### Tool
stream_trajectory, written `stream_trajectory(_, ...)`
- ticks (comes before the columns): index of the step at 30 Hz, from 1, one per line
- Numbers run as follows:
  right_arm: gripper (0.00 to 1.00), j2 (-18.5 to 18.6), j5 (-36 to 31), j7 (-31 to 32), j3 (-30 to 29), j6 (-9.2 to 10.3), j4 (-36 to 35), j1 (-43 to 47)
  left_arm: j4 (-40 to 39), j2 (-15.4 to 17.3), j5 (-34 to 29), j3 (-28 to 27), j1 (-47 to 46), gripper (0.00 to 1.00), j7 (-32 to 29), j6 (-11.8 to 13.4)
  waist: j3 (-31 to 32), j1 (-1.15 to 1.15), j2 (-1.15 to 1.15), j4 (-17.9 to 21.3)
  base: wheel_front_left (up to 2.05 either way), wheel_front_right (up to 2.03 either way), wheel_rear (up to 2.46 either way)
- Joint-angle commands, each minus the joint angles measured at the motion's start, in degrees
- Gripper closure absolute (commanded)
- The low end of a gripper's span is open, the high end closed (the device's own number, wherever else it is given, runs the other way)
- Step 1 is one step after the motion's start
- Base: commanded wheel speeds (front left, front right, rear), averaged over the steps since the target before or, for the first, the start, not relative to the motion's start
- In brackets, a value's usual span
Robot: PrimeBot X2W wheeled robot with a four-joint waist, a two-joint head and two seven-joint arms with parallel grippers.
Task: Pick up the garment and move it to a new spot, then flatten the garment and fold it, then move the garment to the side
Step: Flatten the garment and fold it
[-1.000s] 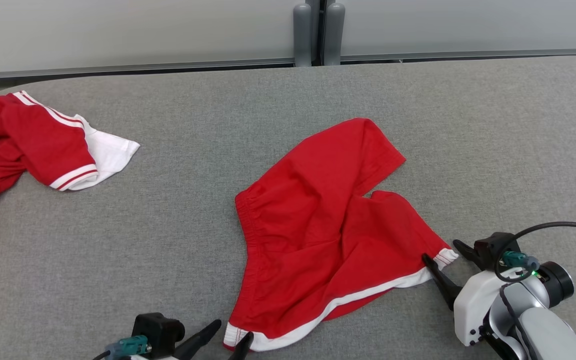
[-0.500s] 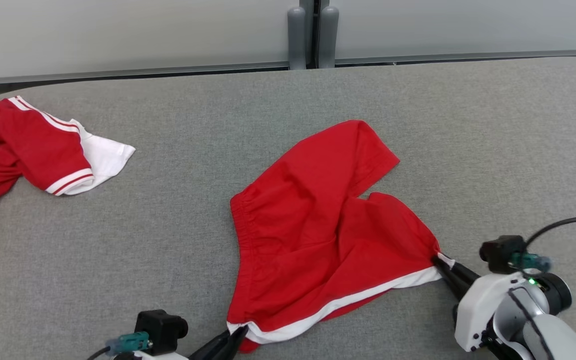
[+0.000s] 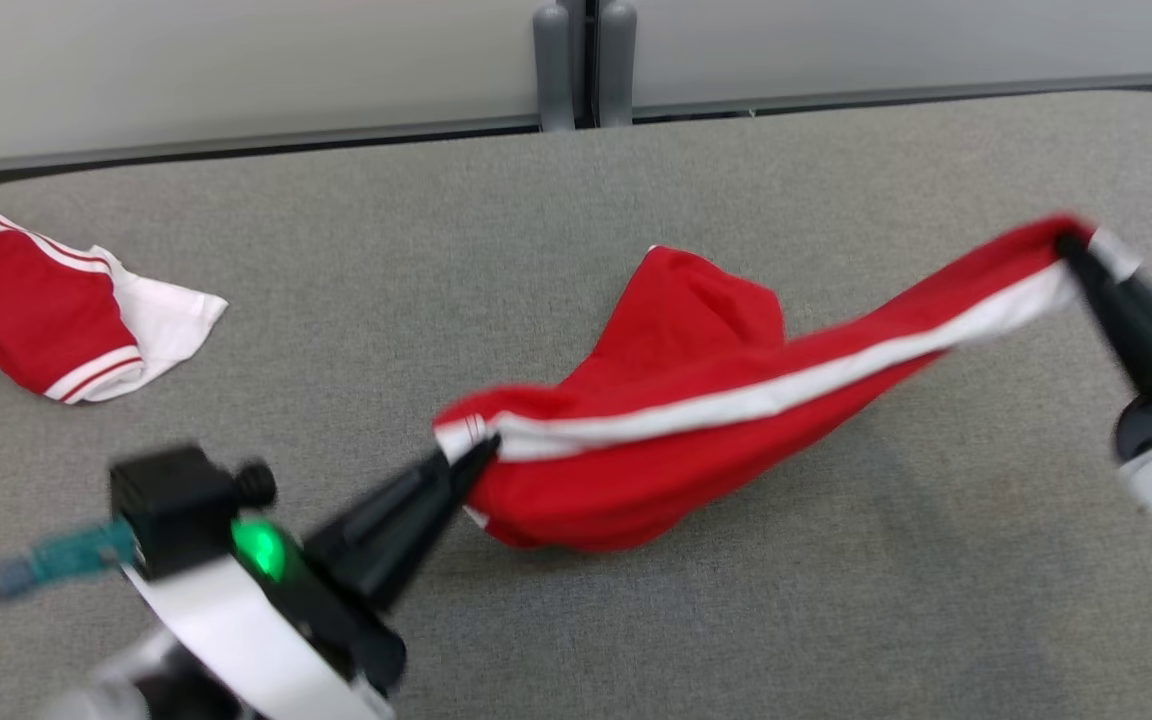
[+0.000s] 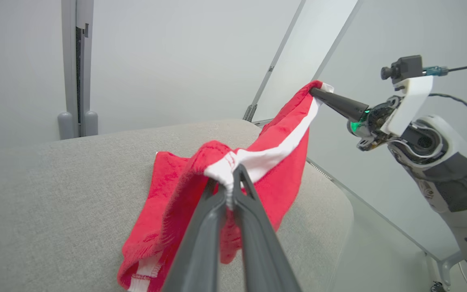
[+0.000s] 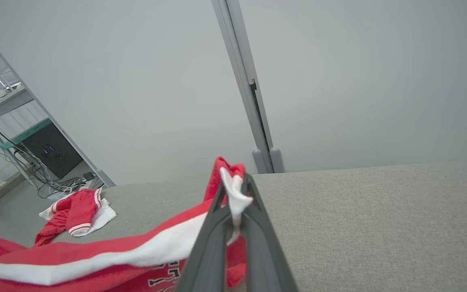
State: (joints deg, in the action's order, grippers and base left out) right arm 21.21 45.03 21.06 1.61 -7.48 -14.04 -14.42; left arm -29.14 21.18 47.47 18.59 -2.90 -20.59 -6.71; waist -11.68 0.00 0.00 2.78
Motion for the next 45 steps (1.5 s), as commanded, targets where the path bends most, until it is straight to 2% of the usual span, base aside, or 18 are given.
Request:
stream_trajectory(1,1.00,0.4,0.9,1.7,-1.1,-0.02,-1.2,-2.1,-0.5,0.9,0.3,-1.0,-3.2,1.00,-0.9,0.0,-1.8,0.00,0.00,0.1,0.00,0.00,0.00)
stream_trajectory(4,1.00,0.3,1.9,7.9,-4.5,-0.02,-3.0,-9.2,0.0,0.7,4.1,-2.3,-13.1,1.00,-4.7,-0.1,-5.1,0.00,0.00,-0.1,0.00,0.00,0.00)
stream_trajectory(6,1.00,-0.5,1.6,11.4,-6.2,-0.02,-1.8,-15.8,2.8,1.4,5.2,-3.7,-21.3,1.00,-7.2,0.0,-7.9,0.00,0.00,-0.1,0.00,0.00,0.00)
stream_trajectory(10,1.00,-3.1,-2.5,16.4,-7.9,-0.02,3.4,-30.5,11.5,-0.5,5.4,-4.3,-39.2,1.00,-9.8,0.1,-14.7,0.00,0.00,-0.7,0.00,0.00,0.00)
stream_trajectory(13,1.00,-7.1,-7.8,16.9,-9.5,-0.03,9.4,-42.9,20.7,-2.7,2.8,-4.2,-52.6,1.00,-8.7,0.1,-19.5,0.00,0.00,-1.2,0.00,0.00,0.00)
stream_trajectory(15,1.00,-10.1,-12.6,15.0,-10.8,-0.02,14.6,-51.2,28.0,-4.5,0.5,-4.2,-60.9,1.00,-6.3,0.0,-22.1,0.00,0.00,-1.4,0.00,0.00,0.00)
stream_trajectory(18,1.00,-14.0,-19.1,9.2,-12.2,-0.02,22.6,-61.9,38.5,-7.1,-3.4,-4.5,-71.5,1.00,1.3,-0.2,-24.4,0.00,0.00,-1.4,0.00,0.00,0.00)
stream_trajectory(19,1.00,-14.0,-19.1,9.2,-12.2,-0.02,22.6,-61.9,38.5,-7.1,-3.4,-4.5,-71.5,1.00,1.3,-0.2,-24.4,0.00,0.00,-1.4,0.00,0.00,0.00)
stream_trajectory(23,1.00,-17.0,-23.7,-0.2,-13.6,-0.02,31.9,-72.1,49.5,-9.5,-7.1,-3.5,-81.3,1.00,12.7,-0.7,-26.6,0.00,0.00,-1.1,0.00,0.00,0.00)
stream_trajectory(27,1.00,-18.0,-24.2,-7.8,-13.8,-0.01,39.5,-75.8,57.5,-10.2,-8.1,1.6,-85.2,1.00,21.1,-0.7,-28.4,0.00,0.00,-0.8,0.00,0.00,0.00)
stream_trajectory(32,1.00,-18.1,-18.7,-14.5,-10.3,-0.03,42.6,-66.7,62.4,-9.4,-2.8,9.7,-78.5,1.00,29.7,-0.8,-27.6,0.00,0.00,-0.5,0.00,0.00,0.00)
stream_trajectory(34,1.00,-18.2,-14.8,-16.0,-8.4,-0.03,41.2,-59.5,61.8,-9.0,0.2,14.2,-73.3,1.00,31.7,-0.8,-26.7,0.00,0.00,-0.2,0.00,0.00,0.00)
stream_trajectory(39,1.00,-15.6,-5.9,-18.4,-5.5,-0.03,33.0,-37.5,54.6,-4.6,6.4,23.6,-57.9,1.00,34.9,-0.8,-21.9,0.00,0.00,0.3,0.00,0.00,0.00)
stream_trajectory(42,1.00,-13.9,-0.6,-19.1,-5.1,-0.02,25.6,-20.3,47.6,-0.1,7.7,25.6,-44.4,1.00,35.8,-0.8,-16.8,0.00,0.00,0.8,0.00,0.00,0.00)
stream_trajectory(45,1.00,-12.8,2.1,-18.7,-4.6,-0.02,21.0,-9.3,42.1,0.7,7.8,21.4,-32.3,1.00,35.9,-0.8,-11.4,0.00,0.00,1.6,0.00,0.00,0.00)
